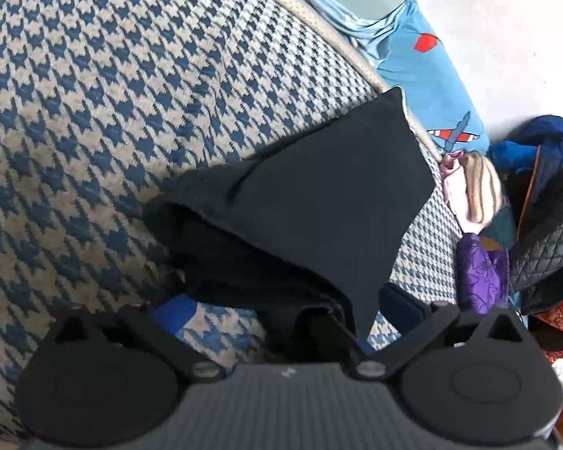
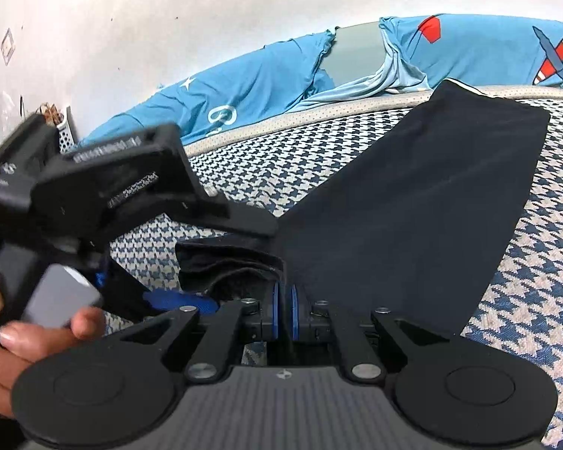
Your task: Fold clothes
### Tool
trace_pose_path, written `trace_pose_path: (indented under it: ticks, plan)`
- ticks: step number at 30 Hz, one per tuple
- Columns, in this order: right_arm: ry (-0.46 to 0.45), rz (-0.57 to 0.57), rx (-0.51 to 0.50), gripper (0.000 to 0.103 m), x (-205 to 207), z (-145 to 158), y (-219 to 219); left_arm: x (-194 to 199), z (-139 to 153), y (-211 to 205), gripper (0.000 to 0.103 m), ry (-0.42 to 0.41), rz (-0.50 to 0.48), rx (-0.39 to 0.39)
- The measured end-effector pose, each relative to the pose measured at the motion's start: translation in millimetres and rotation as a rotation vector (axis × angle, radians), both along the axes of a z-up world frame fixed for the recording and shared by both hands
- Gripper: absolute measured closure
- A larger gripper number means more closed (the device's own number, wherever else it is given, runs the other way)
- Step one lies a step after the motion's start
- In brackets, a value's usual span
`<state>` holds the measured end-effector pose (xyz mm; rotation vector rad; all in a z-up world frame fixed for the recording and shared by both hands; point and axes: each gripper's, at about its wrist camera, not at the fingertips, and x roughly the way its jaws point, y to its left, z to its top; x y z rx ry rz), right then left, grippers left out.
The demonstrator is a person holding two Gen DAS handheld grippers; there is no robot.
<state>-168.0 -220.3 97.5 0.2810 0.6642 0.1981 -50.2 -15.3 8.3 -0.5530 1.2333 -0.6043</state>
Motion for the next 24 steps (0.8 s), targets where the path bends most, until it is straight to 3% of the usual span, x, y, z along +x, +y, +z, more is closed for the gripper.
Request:
trace_pose_path:
  ticks: [8,10,12,15,16,17,19,21,24]
  plan:
    - [-0.023,0.023,0.013,0.097,-6.1,5.8,0.3,3.4,-4.3,-16.6,0.002,-0.048,0.053,0.021]
    - [-0.025,0.032,-0.012,0.097,-7.4,5.7,1.9,1.9,-6.4,-20.9,0.011,-0.072,0.069,0.049]
    - [-0.023,0.039,-0.048,0.097,-7.7,4.3,4.2,0.9,-4.8,-23.4,0.038,-0.105,0.074,0.087]
    - [-0.006,0.065,-0.114,0.096,-8.2,0.1,9.2,2.8,-7.2,-23.4,0.066,-0.115,0.098,0.112]
    - [-0.009,0.068,-0.145,0.095,-9.6,-1.4,11.3,3.7,-9.0,-23.0,0.070,-0.110,0.105,0.114]
    - [-0.012,0.076,-0.179,0.092,-11.1,-2.7,13.8,3.9,-10.6,-21.7,0.076,-0.108,0.111,0.118]
    - [-0.023,0.105,-0.250,0.081,-15.4,-5.1,20.0,3.7,-11.1,-19.8,0.078,-0.110,0.112,0.123]
    - [-0.033,0.133,-0.294,0.063,-20.4,-7.1,24.3,3.3,-10.8,-20.1,0.079,-0.116,0.110,0.130]
    - [-0.038,0.181,-0.314,0.056,-26.8,-10.0,28.9,0.9,-11.1,-19.8,0.081,-0.125,0.108,0.140]
